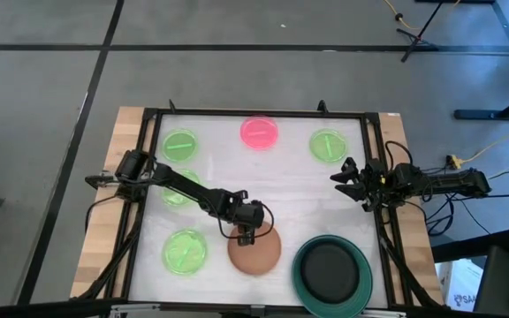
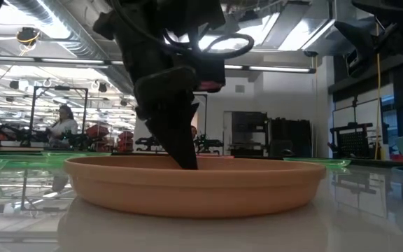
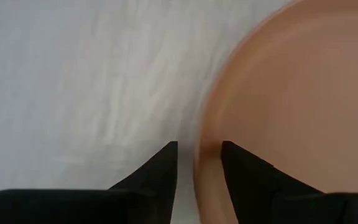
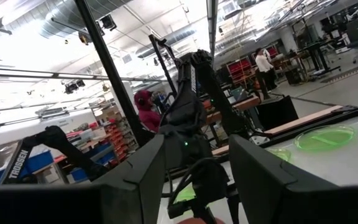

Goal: Stack plastic plates
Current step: Stack the brown plate on top of the black plate

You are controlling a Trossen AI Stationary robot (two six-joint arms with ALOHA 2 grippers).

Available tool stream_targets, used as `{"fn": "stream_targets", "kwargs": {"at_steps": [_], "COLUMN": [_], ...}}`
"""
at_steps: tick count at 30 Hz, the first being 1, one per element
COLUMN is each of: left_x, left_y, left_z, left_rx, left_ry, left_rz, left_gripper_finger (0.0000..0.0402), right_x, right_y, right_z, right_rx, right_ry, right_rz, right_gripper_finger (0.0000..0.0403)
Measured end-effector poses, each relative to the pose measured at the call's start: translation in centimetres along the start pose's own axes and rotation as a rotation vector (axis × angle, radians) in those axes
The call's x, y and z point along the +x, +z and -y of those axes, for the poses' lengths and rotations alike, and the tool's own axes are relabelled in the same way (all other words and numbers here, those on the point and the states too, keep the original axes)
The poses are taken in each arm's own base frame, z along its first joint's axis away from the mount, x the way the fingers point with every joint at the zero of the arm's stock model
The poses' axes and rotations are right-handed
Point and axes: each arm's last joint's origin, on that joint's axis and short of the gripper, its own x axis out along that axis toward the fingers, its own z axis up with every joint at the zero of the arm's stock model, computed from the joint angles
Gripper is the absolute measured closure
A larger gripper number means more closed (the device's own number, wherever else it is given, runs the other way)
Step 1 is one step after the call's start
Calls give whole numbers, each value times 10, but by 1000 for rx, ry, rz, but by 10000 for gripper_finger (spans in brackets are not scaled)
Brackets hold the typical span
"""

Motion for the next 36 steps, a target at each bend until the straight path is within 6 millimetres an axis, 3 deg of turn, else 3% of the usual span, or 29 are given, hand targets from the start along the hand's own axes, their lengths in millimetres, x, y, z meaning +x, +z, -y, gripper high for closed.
{"fn": "stream_targets", "kwargs": {"at_steps": [4, 10, 14, 19, 25, 28, 32, 36], "left_x": [0, -2, -10, -37, -75, -83, -77, -49], "left_y": [0, 5, 19, 49, 88, 98, 105, 105], "left_z": [1, -4, -6, 1, 23, 33, 45, 56], "left_rx": [37, 40, 26, 35, 84, 78, 83, 100], "left_ry": [-4, -20, -40, -52, -130, -190, -257, -291], "left_rz": [0, 6, 3, 93, 291, 432, 617, 717], "left_gripper_finger": [311, 390, 390, 395, 392, 391, 390, 390], "right_x": [0, 0, 0, 0, 0, 0, 0, 0], "right_y": [0, -1, -1, -1, -1, -1, 0, 0], "right_z": [0, 0, 0, 1, 0, 0, -1, -1], "right_rx": [0, -1, -1, -1, -4, -2, 1, 1], "right_ry": [-3, -3, -4, -7, 2, 6, 21, 28], "right_rz": [-4, -5, -6, -15, -18, -11, -1, -8], "right_gripper_finger": [233, 233, 233, 233, 233, 233, 233, 233]}}
